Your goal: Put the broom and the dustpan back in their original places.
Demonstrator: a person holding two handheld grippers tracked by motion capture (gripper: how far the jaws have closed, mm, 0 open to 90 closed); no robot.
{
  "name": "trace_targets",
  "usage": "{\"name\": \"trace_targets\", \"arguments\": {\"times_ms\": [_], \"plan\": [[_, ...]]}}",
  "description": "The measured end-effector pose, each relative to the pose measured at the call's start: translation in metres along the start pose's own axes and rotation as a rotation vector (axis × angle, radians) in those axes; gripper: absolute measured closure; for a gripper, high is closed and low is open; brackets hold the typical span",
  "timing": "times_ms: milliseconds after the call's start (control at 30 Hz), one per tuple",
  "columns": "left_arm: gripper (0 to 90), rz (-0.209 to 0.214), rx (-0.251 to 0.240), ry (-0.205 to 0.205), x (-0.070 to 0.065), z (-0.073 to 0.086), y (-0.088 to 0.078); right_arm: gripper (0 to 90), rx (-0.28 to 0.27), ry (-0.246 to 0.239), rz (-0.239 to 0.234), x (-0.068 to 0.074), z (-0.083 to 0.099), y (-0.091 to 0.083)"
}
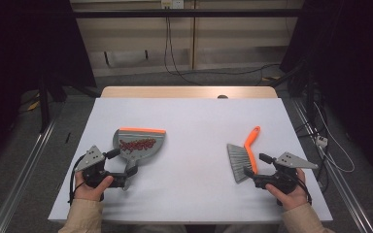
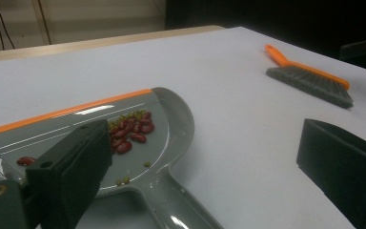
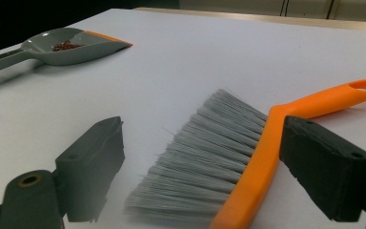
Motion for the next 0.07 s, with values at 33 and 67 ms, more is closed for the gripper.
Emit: {"name": "trace_targets", "arguments": {"times_ms": [33, 67], "plan": [[4.6, 0.001, -0.001, -0.002, -0.0001, -0.0003, 0.0002, 15.2, 0.000, 0.004, -0.002, -0.0001, 0.0000, 0.0000], [4.6, 0.003, -0.003, -0.004, -0.0002, -0.0005, 0.0005, 15.2, -0.002, 0.004, 0.000, -0.0003, -0.0001, 0.0000]]}}
Point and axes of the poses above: each handheld gripper's, and its own axes: y roughly forward along the jaws, z roughly out of its underside, x roughly to its left, the point moved 5 cm from there along y, roughly forward along the jaws, and after that the axes turned 12 degrees about y, right-handed, at the moved point
